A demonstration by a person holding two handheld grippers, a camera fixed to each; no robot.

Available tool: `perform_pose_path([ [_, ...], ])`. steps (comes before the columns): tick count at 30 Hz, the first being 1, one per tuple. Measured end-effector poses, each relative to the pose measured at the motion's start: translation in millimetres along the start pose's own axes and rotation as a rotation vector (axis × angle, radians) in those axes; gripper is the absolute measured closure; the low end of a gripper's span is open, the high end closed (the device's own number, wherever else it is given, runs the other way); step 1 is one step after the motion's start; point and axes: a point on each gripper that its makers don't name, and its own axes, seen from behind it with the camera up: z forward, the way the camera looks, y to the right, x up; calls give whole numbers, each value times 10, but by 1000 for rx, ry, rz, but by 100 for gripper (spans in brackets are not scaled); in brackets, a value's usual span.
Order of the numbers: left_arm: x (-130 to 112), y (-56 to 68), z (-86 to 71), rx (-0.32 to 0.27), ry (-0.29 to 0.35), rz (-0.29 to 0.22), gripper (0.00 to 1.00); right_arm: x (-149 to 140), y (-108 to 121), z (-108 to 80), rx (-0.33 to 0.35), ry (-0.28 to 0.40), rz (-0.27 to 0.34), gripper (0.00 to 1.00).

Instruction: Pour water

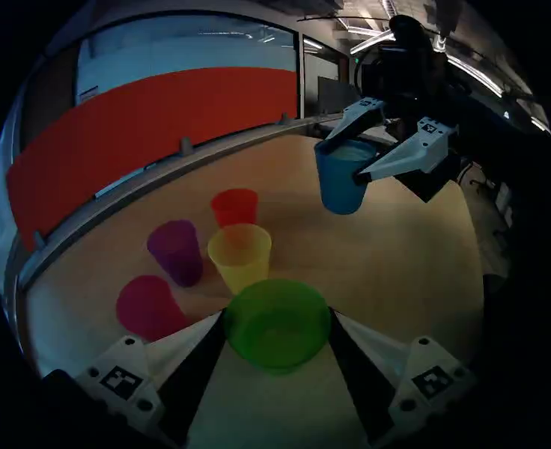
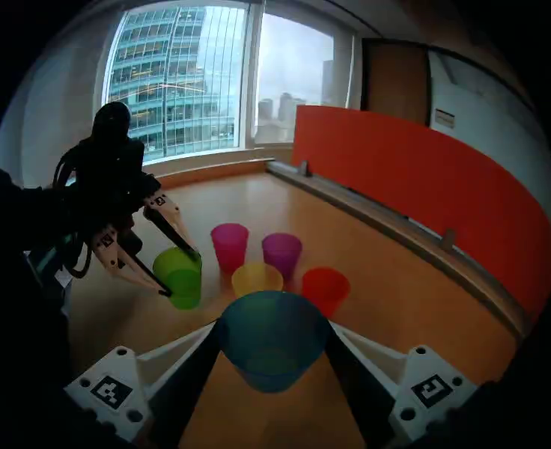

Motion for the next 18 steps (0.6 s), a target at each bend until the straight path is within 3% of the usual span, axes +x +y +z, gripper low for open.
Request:
perform_pose_path([
  [18, -167, -24, 128, -13, -31, -14, 10, -216, -72, 148, 9, -38, 16, 5],
])
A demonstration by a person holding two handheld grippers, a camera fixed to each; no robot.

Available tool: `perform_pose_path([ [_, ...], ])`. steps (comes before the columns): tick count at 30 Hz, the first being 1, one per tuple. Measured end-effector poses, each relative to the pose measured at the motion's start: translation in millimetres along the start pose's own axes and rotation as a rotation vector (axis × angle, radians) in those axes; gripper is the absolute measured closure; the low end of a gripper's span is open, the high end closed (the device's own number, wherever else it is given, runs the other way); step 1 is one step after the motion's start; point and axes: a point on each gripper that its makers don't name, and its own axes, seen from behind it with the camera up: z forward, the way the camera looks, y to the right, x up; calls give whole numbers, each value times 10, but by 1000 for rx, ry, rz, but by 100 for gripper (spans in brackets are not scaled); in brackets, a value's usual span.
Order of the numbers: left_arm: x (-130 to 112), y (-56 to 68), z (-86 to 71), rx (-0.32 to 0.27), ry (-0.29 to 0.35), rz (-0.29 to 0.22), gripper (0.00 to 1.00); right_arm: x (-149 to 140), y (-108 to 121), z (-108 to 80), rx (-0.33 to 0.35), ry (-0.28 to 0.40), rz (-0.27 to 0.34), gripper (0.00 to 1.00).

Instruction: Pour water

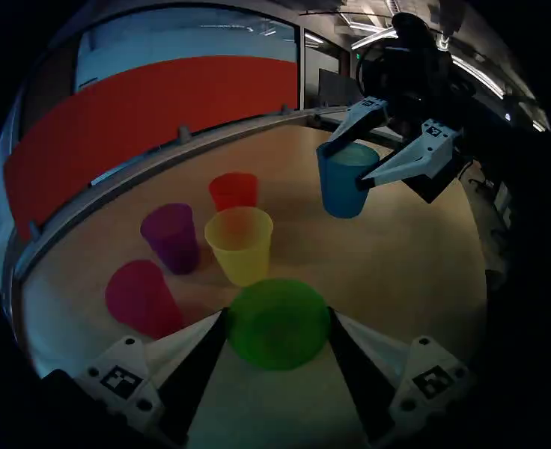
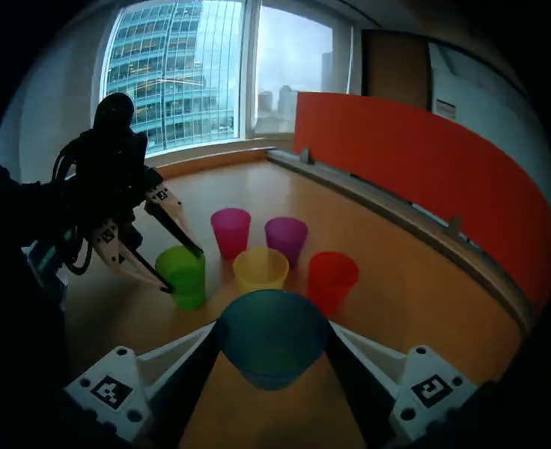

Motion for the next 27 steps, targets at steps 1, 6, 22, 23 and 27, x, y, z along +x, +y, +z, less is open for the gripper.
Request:
perform_pose_path([
  [1, -7, 1, 5, 0, -2, 1, 10, -12, -5, 8, 0, -2, 0, 5],
  [6, -17, 0, 15, -1, -2, 2, 10, -62, -34, 50, 3, -7, 4, 5],
  [22, -88, -11, -4, 8, -18, 16, 1, -200, -153, 141, 21, -19, 16, 5],
  [23, -97, -13, -4, 8, -21, 16, 1, -208, -162, 147, 22, -20, 17, 5],
  [27, -152, -29, -15, 12, -30, 15, 1, -252, -193, 173, 25, -22, 22, 5],
])
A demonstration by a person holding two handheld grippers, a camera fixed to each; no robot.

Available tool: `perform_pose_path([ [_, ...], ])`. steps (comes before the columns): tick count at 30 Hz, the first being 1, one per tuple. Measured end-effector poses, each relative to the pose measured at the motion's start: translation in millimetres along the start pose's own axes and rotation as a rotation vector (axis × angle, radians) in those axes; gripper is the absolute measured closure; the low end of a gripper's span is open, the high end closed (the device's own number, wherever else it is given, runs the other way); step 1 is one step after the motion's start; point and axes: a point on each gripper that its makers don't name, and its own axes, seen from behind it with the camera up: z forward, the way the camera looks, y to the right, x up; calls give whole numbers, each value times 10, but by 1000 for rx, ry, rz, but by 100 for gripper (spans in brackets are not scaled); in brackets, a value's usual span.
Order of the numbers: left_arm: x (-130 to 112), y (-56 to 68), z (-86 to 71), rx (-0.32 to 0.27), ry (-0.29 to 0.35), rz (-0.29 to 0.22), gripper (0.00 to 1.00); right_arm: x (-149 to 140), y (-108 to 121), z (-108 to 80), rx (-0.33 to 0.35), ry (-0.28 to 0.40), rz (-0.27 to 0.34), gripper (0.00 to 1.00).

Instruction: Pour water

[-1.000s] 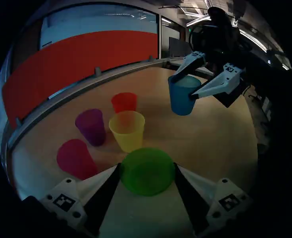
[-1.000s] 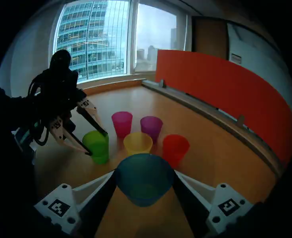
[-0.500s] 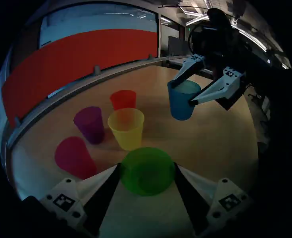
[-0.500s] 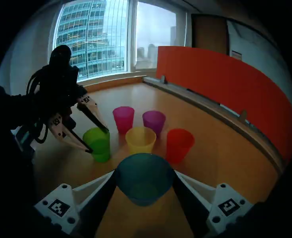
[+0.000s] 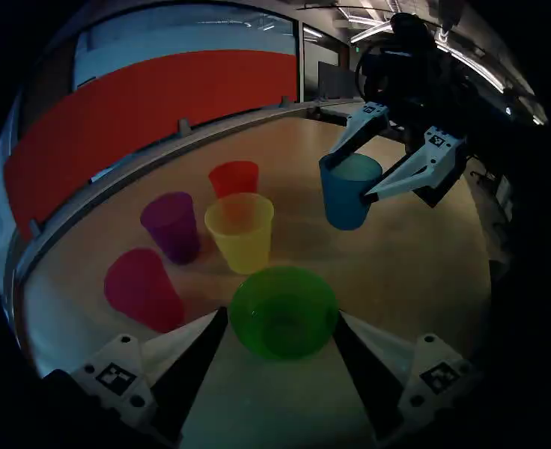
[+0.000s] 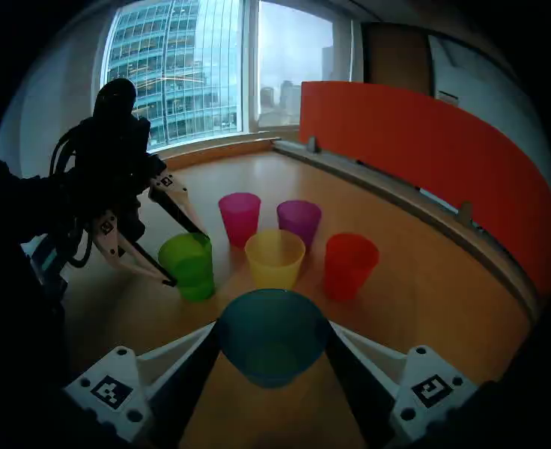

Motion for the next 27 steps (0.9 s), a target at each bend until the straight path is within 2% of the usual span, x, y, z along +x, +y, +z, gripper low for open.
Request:
perform_pose_path([
  [9, -188, 7, -44, 11, -28, -5, 1, -163, -64, 112, 6, -13, 30, 5],
  [19, -344, 55, -142, 12, -48, -2, 1, -281, -140, 187, 21, -34, 28, 5],
  [27, -392, 69, -212, 18, -46, -8, 1, -328, -165, 179, 16, -36, 23, 5],
])
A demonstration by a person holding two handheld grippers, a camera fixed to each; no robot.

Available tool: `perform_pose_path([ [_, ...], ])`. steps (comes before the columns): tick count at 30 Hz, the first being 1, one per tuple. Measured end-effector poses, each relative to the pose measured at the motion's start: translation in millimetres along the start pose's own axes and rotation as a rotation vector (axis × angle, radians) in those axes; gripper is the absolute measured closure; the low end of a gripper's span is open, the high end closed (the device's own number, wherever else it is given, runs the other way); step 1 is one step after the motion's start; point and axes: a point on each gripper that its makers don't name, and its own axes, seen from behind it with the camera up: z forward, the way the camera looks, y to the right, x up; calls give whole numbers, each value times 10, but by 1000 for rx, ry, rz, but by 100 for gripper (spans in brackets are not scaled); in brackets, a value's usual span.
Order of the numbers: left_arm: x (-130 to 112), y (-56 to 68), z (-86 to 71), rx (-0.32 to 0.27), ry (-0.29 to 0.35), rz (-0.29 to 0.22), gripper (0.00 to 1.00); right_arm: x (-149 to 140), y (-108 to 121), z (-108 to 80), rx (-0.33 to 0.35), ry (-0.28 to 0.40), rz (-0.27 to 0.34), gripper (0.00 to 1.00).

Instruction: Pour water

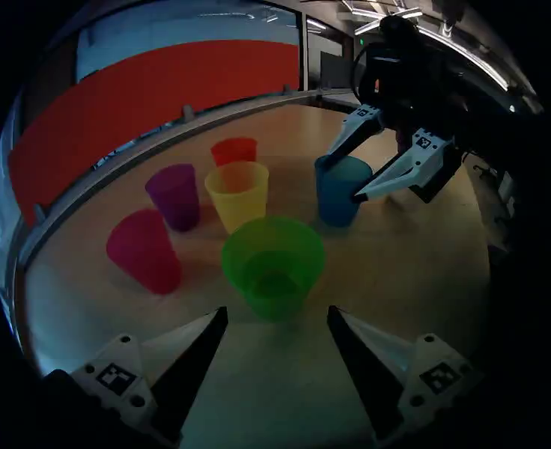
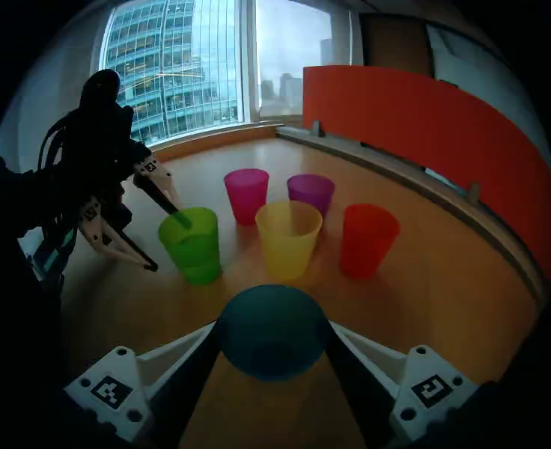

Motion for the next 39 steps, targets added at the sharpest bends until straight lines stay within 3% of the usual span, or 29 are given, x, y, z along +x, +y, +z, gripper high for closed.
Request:
perform_pose_path([
  [18, -20, -35, -124, 27, 8, -6, 1, -68, -48, -78, -17, -10, 9, 0],
  [39, 6, -195, -508, 153, 107, -83, 1, -280, 29, -540, -127, 27, 53, 0],
])
